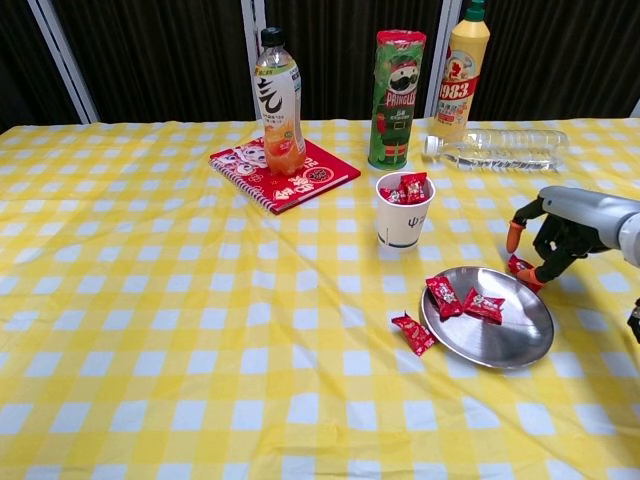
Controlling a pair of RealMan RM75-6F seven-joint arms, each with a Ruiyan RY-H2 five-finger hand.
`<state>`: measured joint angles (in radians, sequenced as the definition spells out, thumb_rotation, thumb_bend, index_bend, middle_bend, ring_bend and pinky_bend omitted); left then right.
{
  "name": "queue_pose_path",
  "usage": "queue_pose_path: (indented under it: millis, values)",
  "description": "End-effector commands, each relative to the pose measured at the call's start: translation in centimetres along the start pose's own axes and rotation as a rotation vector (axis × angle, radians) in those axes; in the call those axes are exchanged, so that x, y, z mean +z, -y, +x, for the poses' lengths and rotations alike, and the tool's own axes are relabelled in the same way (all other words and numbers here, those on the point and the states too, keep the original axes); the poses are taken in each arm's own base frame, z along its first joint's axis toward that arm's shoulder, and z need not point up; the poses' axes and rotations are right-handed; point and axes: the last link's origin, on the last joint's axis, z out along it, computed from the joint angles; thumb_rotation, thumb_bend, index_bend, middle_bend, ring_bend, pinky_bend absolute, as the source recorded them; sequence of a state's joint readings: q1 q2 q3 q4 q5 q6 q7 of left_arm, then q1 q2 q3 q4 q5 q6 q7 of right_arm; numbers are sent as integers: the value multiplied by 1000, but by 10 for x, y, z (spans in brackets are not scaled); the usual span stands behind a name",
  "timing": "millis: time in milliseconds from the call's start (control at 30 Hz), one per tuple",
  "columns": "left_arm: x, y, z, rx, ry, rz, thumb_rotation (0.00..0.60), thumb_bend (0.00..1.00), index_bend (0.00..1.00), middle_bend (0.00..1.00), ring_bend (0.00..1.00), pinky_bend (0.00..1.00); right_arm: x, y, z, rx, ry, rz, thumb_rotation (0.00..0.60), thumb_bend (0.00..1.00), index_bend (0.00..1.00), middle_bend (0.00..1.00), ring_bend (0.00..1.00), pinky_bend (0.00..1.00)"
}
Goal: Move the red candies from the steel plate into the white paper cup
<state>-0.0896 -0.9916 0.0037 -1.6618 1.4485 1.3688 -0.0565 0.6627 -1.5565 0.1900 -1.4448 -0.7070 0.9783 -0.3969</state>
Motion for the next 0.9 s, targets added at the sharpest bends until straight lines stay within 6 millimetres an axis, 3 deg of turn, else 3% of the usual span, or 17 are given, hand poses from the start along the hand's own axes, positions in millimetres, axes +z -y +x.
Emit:
queue_pose_path:
  millis: [33, 367, 700, 900]
  values:
    - [0, 0, 0, -1, 0, 0, 600, 19, 0, 0, 0, 0, 2, -1, -2, -8, 4, -3, 600, 349, 488, 823, 854, 972]
    - [0, 1, 0, 0, 0, 1, 600, 19, 0, 0, 0, 0, 3, -4, -2, -4, 2, -10, 600, 561, 600, 824, 855, 972]
    - [0, 0, 0, -3, -1, -3, 600, 19, 0, 0, 0, 0, -2, 3, 12, 15, -36, 19, 600, 562, 602, 824, 855, 972]
    - [-1, 0, 0, -2, -1, -5, 600, 19, 0, 0, 0, 0, -8, 18, 35, 33, -84, 67, 600, 563, 602, 824, 855, 972]
